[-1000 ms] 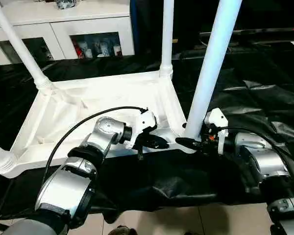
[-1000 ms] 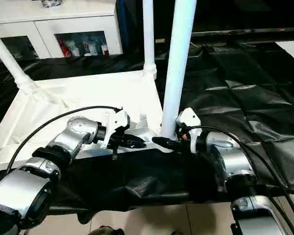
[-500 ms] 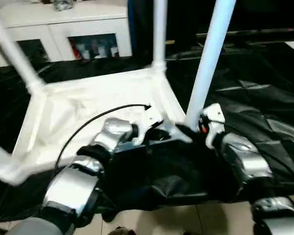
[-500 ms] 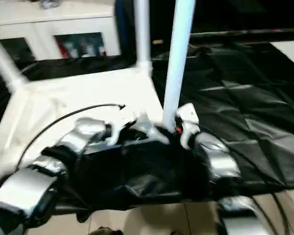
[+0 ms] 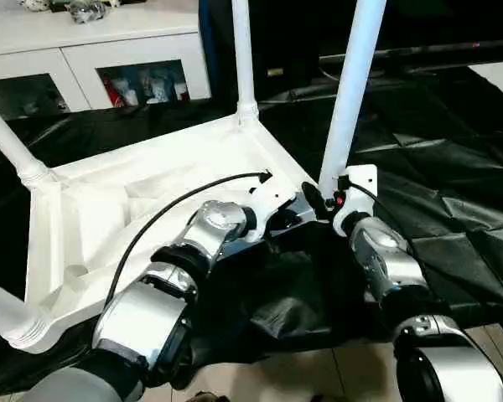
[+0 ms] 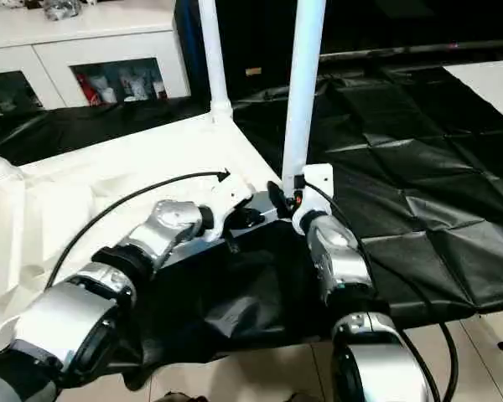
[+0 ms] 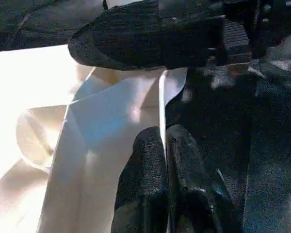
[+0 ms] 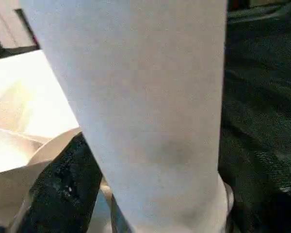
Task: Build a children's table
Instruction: Rotate leg to tighten
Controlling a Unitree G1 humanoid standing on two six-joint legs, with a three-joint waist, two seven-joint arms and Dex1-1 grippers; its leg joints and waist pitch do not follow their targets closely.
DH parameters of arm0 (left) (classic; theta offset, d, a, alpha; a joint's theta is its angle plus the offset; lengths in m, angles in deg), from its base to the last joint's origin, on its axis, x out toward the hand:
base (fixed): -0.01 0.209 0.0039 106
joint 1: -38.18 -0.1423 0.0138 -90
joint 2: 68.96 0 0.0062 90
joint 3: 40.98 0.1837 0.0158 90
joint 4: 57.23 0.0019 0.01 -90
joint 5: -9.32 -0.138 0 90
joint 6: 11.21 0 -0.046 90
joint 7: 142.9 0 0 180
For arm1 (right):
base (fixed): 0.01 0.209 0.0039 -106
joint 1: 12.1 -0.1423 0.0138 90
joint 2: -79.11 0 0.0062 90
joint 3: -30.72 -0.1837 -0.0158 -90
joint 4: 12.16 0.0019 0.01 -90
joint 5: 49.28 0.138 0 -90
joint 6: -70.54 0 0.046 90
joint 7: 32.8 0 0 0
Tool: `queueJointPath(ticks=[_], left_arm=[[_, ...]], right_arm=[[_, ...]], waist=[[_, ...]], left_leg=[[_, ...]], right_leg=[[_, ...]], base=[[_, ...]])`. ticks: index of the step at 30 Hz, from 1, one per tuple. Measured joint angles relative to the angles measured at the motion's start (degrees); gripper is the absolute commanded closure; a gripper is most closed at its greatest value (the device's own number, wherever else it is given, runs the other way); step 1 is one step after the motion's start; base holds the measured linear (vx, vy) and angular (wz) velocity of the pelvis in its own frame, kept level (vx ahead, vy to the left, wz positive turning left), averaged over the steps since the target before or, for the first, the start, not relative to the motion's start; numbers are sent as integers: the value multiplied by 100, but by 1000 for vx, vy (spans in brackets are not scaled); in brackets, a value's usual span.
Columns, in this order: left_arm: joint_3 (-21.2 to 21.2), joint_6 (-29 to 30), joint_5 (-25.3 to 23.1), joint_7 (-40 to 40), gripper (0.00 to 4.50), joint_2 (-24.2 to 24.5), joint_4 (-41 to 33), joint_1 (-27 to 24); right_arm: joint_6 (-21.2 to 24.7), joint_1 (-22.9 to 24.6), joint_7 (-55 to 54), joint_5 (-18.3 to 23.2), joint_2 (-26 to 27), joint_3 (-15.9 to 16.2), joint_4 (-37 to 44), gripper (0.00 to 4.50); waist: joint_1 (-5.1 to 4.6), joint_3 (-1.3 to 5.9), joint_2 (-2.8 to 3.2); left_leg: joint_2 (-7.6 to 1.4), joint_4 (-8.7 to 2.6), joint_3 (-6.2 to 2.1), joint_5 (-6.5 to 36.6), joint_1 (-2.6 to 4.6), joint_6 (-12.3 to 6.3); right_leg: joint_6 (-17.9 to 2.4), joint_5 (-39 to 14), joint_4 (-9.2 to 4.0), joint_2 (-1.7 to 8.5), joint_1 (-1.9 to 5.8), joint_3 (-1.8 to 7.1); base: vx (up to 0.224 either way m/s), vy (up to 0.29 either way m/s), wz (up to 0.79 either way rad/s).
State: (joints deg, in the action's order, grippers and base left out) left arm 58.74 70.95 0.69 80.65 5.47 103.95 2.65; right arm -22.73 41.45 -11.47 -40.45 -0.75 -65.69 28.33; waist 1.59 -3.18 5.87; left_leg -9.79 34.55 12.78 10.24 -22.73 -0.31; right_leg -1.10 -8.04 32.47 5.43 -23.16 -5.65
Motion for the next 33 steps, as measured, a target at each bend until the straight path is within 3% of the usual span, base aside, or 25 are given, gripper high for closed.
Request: queueJointPath(ticks=[3, 7, 15, 20, 33], left_arm=[[-3, -97, 17, 304, 450, 82, -3, -18], [18, -327, 114, 1111, 450, 358, -94, -162], [149, -569, 149, 2369, 450, 684, -274, -335], [147, -568, 229, 2867, 450, 836, -396, -433], [149, -539, 239, 3022, 450, 857, -476, -496]], right_arm=[[6, 99, 597, 46, -163, 51, 107, 74], [82, 497, 1940, 27, -807, 512, 631, 74], [211, 890, 3423, -3, -1507, 1010, 1351, 74], [452, 1023, 3923, 94, -1713, 1073, 1669, 74], [769, 1162, 4273, 414, -1745, 1022, 1912, 186]], waist=[[13, 0, 3], [80, 2, 11], [211, 2, 11], [213, 1, 8], [244, 1, 6]], left_leg=[[-4, -3, -1, -1, -4, -1], [-7, -1, -4, -1, -14, -3], [-8, 22, -4, -2, -10, -2], [-5, 24, 1, -2, -12, -2], [-6, 23, 0, -2, -13, -2]], right_leg=[[5, -3, 0, -2, -3, -8], [10, -6, 2, -1, -7, -14], [9, -6, 21, 0, 0, -4], [9, -6, 21, 2, 1, 4], [14, -9, 22, 1, -1, 2]], base=[[0, 0, 0], [0, 0, 0], [0, 0, 0], [0, 0, 0], [0, 0, 0]])
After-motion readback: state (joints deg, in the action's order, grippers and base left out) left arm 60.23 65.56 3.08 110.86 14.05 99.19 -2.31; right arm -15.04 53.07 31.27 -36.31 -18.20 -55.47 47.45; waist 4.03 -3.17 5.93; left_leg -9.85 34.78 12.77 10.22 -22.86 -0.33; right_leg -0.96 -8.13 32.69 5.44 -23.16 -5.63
